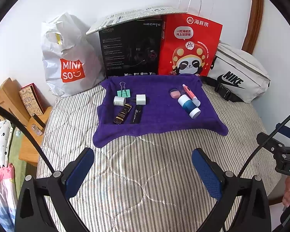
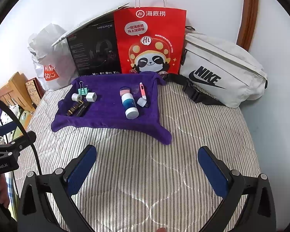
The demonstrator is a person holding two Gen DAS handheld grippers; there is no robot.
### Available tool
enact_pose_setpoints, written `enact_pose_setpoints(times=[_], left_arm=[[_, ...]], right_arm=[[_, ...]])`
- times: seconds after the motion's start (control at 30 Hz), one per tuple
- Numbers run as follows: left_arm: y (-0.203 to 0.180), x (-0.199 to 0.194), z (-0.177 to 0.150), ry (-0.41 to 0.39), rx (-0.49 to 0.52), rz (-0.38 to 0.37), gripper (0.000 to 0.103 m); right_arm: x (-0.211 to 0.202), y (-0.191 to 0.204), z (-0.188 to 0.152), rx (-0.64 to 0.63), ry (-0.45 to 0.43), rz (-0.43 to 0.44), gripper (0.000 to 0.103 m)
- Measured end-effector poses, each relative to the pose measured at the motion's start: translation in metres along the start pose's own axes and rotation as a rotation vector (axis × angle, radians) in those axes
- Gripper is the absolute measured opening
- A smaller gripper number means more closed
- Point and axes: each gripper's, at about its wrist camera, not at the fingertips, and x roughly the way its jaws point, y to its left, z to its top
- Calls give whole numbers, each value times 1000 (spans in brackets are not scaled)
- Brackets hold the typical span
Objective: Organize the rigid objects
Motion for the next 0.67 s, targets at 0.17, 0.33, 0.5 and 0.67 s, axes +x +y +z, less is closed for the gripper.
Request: enact_pose_setpoints(times=[0.17, 0.33, 0.5, 0.67], left_arm=[[0, 0, 0, -1, 2, 1, 102], [5, -1, 1, -5, -3, -1, 102], [6, 0, 1, -6, -3, -4, 102], [8, 0, 5, -13, -10, -6, 102]], right_arm=[[0, 0, 0, 1, 0, 1, 103], [1, 0, 0, -5, 1, 0, 103], [1, 2, 0, -10, 1, 1, 103], [2, 4, 0, -13, 4, 2, 103]])
